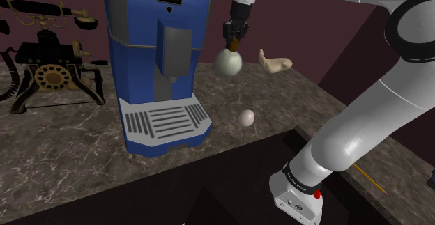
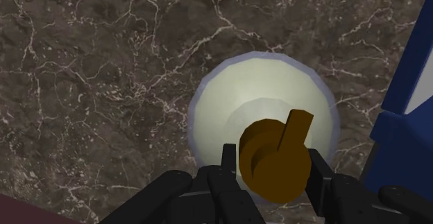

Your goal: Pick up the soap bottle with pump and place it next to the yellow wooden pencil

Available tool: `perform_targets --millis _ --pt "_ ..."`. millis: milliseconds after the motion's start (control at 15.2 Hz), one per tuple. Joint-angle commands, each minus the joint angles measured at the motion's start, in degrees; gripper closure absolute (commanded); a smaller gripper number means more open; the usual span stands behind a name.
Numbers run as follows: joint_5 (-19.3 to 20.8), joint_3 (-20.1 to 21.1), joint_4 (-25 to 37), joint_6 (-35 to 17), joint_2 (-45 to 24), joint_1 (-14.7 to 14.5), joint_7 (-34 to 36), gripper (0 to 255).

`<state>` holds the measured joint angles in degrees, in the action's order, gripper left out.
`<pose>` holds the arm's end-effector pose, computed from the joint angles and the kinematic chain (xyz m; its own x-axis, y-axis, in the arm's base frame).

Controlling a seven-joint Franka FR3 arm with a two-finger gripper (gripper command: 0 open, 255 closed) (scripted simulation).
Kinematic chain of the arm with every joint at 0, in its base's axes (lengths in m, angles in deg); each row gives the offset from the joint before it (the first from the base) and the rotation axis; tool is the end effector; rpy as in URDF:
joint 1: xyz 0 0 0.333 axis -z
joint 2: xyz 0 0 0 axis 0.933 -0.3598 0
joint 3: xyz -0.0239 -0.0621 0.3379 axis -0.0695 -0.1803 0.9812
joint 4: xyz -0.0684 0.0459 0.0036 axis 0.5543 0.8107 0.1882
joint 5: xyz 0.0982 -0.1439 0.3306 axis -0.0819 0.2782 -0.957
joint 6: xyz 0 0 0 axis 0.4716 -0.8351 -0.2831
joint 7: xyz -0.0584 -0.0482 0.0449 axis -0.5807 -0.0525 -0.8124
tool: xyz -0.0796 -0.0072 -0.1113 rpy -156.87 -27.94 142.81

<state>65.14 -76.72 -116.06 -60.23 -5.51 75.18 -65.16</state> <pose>0.4966 -0.0592 0.5594 0.9920 -0.1062 -0.0678 -0.1026 -0.9932 0.0542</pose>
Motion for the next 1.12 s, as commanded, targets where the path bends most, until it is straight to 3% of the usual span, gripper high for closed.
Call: perform_targets --millis 0,1056 --pt "0.0 0.0 2.0 1.8 -0.2 0.0 -0.1 255" --pt "0.0 0.1 17.9 14.8 -3.1 0.0 -0.7 255"
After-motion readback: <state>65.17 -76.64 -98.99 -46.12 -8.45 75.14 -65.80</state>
